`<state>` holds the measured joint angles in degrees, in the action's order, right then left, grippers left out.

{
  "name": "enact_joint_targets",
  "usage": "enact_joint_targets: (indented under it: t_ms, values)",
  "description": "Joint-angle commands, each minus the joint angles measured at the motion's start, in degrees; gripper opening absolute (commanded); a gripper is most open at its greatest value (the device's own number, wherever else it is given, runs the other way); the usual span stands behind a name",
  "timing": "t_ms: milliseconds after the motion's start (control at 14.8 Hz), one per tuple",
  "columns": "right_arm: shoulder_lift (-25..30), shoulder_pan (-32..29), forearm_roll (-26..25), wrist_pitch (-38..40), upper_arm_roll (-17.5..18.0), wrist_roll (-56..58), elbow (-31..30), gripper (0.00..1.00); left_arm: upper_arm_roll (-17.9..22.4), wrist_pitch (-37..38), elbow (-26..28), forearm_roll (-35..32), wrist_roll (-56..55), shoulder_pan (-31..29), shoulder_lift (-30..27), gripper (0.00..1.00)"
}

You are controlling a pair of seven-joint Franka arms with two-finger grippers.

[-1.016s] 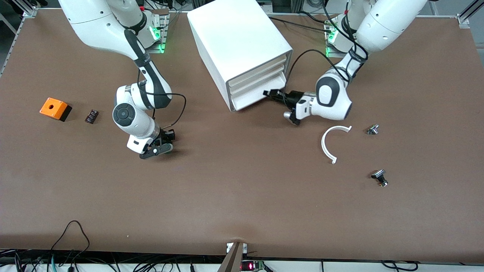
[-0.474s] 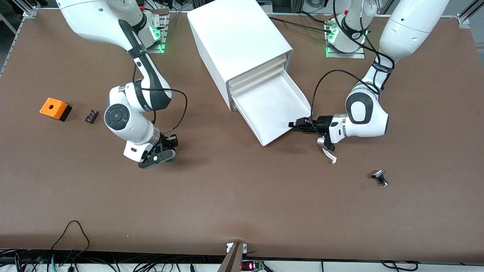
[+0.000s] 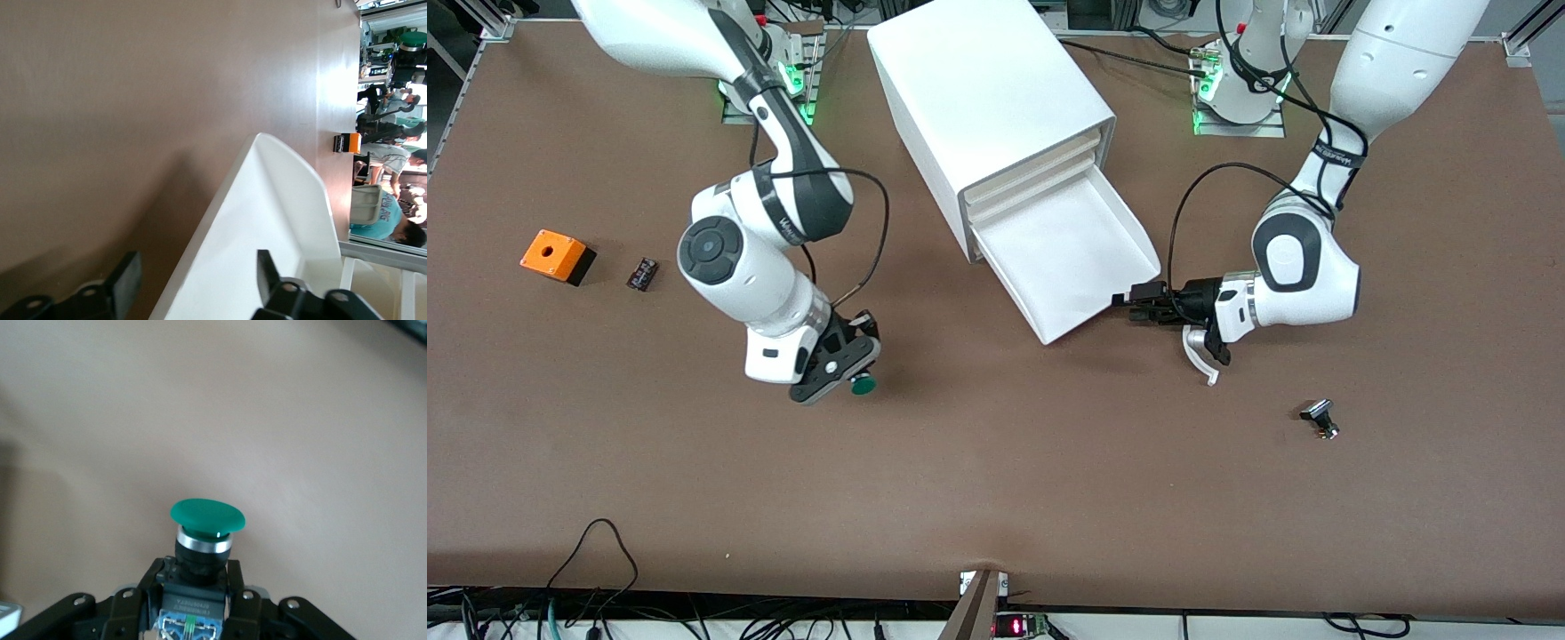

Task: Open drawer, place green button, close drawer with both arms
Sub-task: 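Move the right gripper and button to the drawer while the left gripper withdraws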

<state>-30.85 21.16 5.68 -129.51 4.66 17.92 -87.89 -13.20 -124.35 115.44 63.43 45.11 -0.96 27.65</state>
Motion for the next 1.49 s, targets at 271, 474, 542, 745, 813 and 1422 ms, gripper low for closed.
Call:
enact_joint_targets:
  t_ms: [271,474,542,745,813,1422]
  values:
    - [-4.65,10.37,-6.36,2.85,1.58,8.17,10.70,0.11,3.08,-5.12,-7.24,-36.17,-0.55,-3.34,-11.11,1.00]
    - [-7.11,12.75,-7.00,4.71,1.58,12.74,14.67,0.11,8.43,-2.85,-8.56,-37.92,-0.38,-3.87,-16.64,1.00]
    - [-7.64,14.07,-7.00,4.79,1.66,14.15,15.63,0.11,10.89,1.17,-9.00,-39.51,-0.38,-3.87,-18.66,1.00]
    - [-8.88,18.38,-7.79,4.97,1.75,15.39,17.31,0.14,14.87,13.66,-15.14,-45.91,-1.94,-3.79,-21.93,1.00]
    - [-8.88,19.52,-8.05,4.88,1.75,18.35,17.40,0.14,14.87,16.39,-16.11,-49.59,-5.35,-3.79,-23.24,1.00]
    - [-11.95,25.94,-14.02,4.44,1.93,31.73,17.14,0.13,12.50,28.00,-19.46,-66.59,-32.24,-1.94,-25.72,1.00]
